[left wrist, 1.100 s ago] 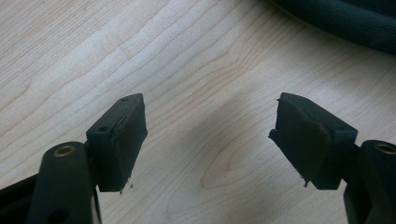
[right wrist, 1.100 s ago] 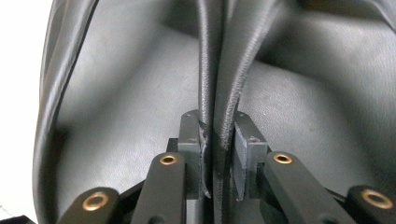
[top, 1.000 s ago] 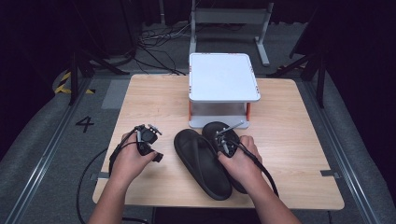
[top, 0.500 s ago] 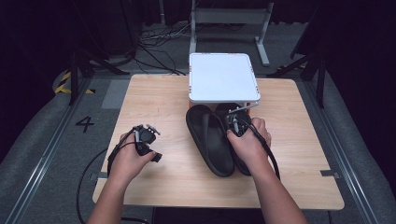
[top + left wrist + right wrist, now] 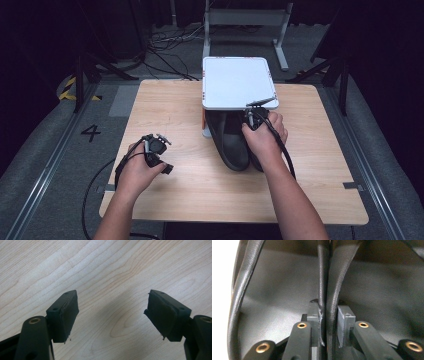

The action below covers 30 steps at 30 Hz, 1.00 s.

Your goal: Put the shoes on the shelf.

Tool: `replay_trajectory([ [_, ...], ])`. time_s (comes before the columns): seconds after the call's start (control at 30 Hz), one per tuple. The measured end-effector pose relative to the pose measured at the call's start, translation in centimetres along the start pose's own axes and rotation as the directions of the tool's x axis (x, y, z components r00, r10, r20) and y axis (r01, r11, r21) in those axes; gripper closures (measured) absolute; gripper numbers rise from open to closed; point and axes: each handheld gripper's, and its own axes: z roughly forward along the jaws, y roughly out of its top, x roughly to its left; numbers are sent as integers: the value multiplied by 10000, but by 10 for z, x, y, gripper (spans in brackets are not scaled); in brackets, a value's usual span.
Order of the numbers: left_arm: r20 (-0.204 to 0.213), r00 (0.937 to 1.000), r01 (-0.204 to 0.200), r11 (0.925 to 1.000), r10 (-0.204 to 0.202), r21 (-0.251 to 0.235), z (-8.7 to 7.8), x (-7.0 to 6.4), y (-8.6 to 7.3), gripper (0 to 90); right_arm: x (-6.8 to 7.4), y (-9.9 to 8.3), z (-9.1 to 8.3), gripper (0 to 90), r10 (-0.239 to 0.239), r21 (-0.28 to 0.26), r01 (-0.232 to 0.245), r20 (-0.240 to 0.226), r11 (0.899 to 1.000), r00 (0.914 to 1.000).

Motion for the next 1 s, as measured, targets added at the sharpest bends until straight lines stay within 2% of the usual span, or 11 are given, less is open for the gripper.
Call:
replay_trajectory([
  [0.1, 8, 10000, 31, 10000, -31, -2, 0, 1, 0, 262, 2, 3, 4, 763, -60, 0, 60, 235, 10000, 9997],
  [0.4, 72, 9999, 104, 9999, -104, -44, -1, 2, -1, 262, 2, 18, 19, 763, 436, -282, -426, 388, 9987, 9983],
  [0.5, 110, 9999, 88, 9999, -87, -66, -1, 2, -2, 261, 7, 22, 25, 763, 326, -314, -306, 635, 9990, 9975],
  [0.57, 122, 9998, 134, 9999, -133, -47, -1, 3, -2, 261, 8, 25, 28, 762, 416, -328, -396, 609, 9987, 9973],
  [0.77, 78, 10000, 46, 9999, -45, -110, -3, 4, -2, 261, 10, 27, 40, 761, 453, -339, -422, 942, 9985, 9945],
  [0.83, 85, 9999, 96, 9998, -95, -153, -4, 4, -3, 261, 12, 26, 44, 751, 240, -641, -160, 1271, 9978, 9916],
  [0.87, 65, 9999, 90, 9998, -89, -159, -4, 5, -3, 261, 13, 26, 46, 711, 107, -822, 4, 1350, 9966, 9908],
  [0.9, 65, 9999, 90, 9998, -89, -159, -4, 5, -3, 261, 13, 26, 46, 711, 107, -822, 4, 1350, 9966, 9908],
  [0.93, 52, 10000, 58, 9998, -57, -176, -5, 5, -3, 261, 14, 26, 47, 639, -15, -1026, 161, 1415, 9946, 9899],
  [0.97, 98, 9999, 114, 9997, -112, -195, -5, 4, -2, 261, 14, 26, 47, 524, -210, -1678, 431, 1312, 9849, 9911],
  [1.0, 98, 9999, 114, 9997, -112, -195, -5, 4, -2, 261, 14, 26, 47, 524, -210, -1678, 431, 1312, 9849, 9911],
])
